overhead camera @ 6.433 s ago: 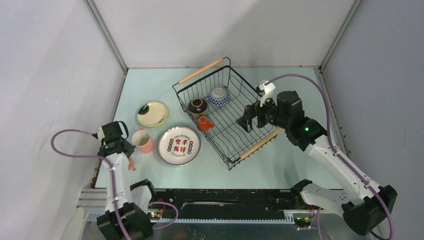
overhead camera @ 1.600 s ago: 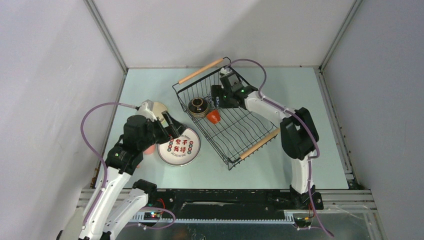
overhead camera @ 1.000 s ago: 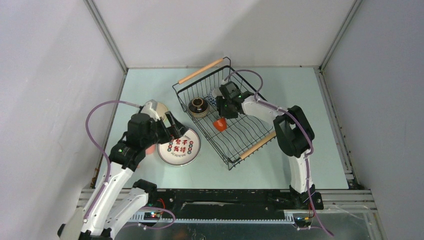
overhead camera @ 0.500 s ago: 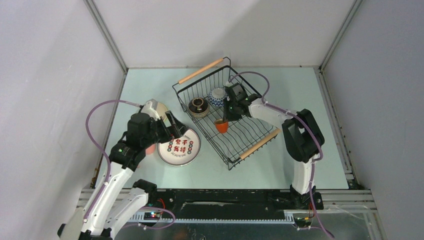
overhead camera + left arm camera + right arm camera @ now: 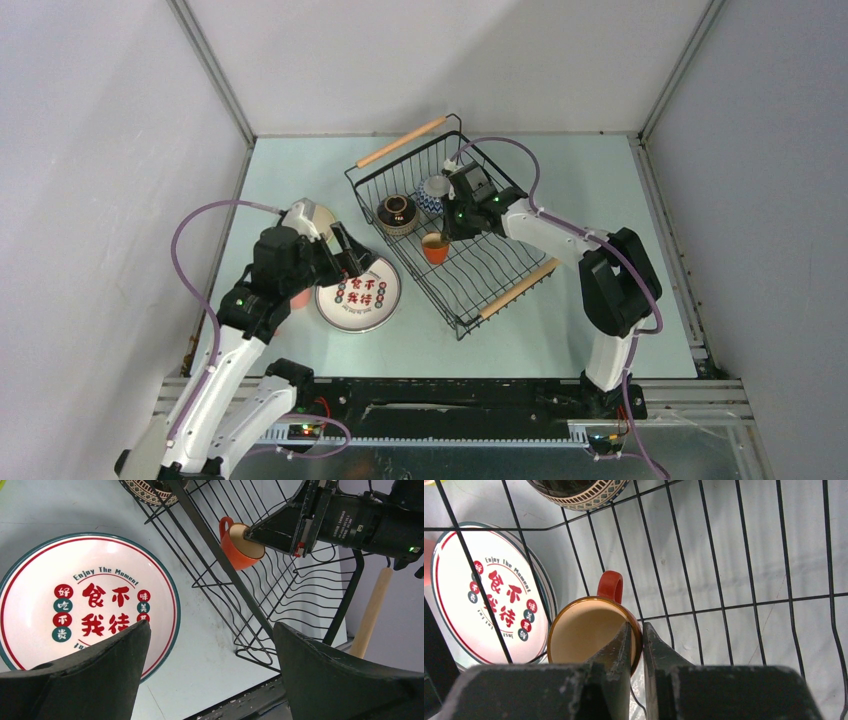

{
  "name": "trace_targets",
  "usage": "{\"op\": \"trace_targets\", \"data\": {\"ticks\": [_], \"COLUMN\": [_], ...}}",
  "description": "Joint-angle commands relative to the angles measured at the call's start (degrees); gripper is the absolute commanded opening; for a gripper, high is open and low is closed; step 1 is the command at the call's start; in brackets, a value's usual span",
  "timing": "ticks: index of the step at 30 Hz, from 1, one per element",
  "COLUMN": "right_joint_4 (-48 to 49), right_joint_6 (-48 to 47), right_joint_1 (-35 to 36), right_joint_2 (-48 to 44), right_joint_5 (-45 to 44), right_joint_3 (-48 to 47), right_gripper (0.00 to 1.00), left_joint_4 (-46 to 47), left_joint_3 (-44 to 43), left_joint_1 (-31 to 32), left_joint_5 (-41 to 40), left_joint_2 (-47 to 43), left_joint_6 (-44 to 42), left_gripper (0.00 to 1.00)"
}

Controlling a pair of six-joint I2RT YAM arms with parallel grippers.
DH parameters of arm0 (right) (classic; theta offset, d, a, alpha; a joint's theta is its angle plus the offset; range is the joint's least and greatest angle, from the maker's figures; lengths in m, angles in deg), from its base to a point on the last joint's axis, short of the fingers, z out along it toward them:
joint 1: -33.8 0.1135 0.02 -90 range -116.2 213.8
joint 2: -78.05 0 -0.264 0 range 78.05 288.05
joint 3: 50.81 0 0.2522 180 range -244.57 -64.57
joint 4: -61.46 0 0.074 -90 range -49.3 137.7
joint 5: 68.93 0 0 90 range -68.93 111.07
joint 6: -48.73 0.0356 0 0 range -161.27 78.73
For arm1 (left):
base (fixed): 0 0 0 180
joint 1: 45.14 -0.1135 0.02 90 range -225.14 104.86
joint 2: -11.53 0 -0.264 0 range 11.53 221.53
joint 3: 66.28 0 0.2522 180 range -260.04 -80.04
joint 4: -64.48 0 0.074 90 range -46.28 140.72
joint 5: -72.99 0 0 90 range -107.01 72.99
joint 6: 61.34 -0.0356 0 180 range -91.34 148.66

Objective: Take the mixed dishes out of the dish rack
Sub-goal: Pick up the cup from the dish rack, then place the cup at the center of the board.

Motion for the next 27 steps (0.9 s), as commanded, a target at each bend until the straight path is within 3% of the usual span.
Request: {"op": "trace_targets", "data": {"ticks": [1,12,27], "right_joint_4": [1.02,-2.01,0.93], "right_joint_6": [-2.92,-10.02,-18.51], "right_joint_1": [0.79,5.09,21.25], "right_joint_2": [-5.65,-17.64,-22.88], "right_joint_5": [0.39,-8.72,-15.66], "right_joint_3": [0.41,0.44,0.44], "right_gripper": [0.00,0.00,0.00], "left_joint_4": [1.41,-0.98,-0.48], "left_joint_3": [0.73,-1.19,-4.42], "left_joint_1": [0.42,0.46,1.53], "left_joint_5": [0.65,-1.02,8.99], "left_joint_2": [-1.11,-1.15,-0.71], "left_joint_6": [-0.62,-3.38,-3.55], "left_gripper": [0.99,0.99,0.99]}}
